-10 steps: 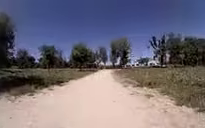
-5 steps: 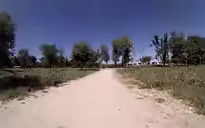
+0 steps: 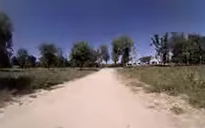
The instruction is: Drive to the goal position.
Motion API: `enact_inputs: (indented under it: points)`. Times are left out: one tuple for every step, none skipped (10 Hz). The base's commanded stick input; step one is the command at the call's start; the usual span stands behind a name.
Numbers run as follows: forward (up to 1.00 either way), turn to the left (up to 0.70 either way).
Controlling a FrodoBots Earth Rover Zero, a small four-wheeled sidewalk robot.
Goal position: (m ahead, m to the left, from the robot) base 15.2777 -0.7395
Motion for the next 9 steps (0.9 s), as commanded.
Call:
enact_inputs:
  points:
    - [0.85,0.00]
    - [0.85,0.00]
    - [0.85,0.00]
    - [0.85,0.00]
    - [0.85,0.00]
    - [0.85,0.00]
    - [0.85,0.00]
    - [0.85,0.00]
    - [0.85,0.00]
